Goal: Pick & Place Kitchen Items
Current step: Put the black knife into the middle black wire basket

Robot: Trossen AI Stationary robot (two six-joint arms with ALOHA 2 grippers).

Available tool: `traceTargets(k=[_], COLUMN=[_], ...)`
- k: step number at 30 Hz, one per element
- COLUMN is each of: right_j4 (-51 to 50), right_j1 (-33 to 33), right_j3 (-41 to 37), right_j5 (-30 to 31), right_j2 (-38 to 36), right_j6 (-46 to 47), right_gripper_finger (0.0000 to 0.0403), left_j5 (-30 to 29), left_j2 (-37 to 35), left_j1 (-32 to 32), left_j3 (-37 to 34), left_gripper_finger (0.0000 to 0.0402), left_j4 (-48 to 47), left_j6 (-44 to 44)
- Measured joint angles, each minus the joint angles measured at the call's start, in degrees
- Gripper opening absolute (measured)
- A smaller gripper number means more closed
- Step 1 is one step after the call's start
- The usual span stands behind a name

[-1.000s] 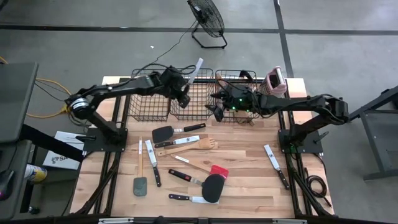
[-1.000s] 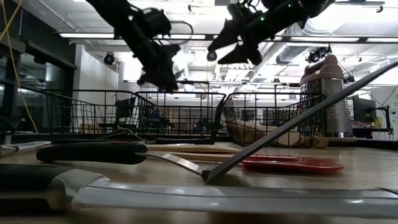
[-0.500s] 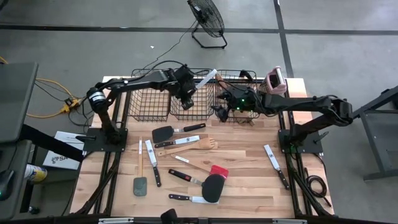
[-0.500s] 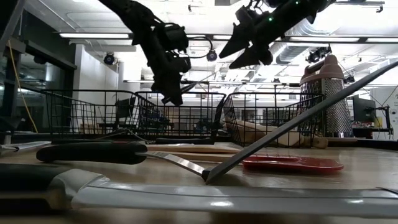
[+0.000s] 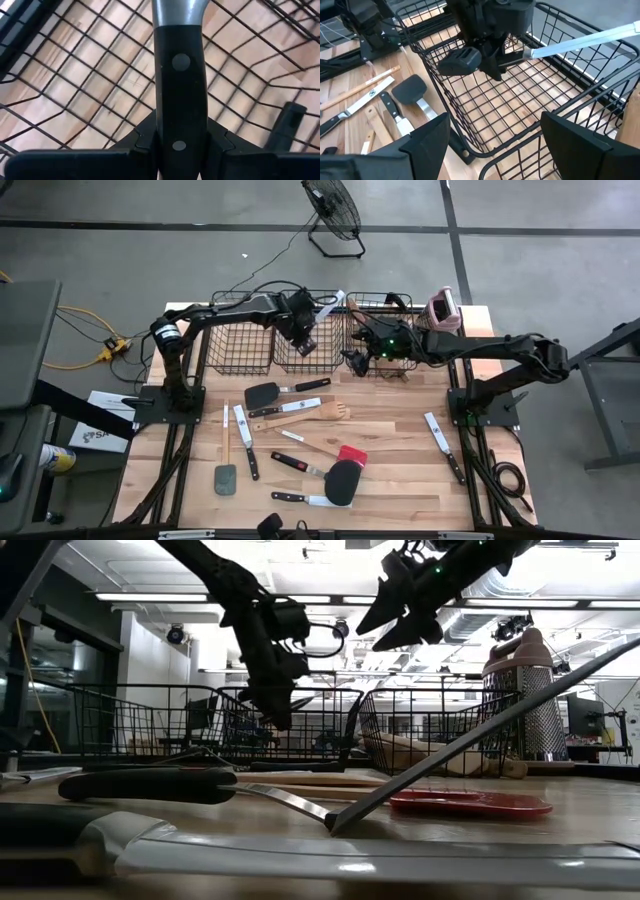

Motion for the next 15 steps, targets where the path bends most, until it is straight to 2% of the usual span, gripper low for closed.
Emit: traceTargets(k=[15], right_j4=[-1.92], right_j1=[0.00], right_j3=[0.00], right_j5=[2.54], right_j2=[0.02], right_j6=[0.44], right_gripper_finger=[0.0301], left_j5=[-0.44], left_j2=[0.44], left_j1=[0.30], left_j3=[-0.25], left_gripper_finger=[0.0084], left_j4=[-0.84], left_j6=[-7.66])
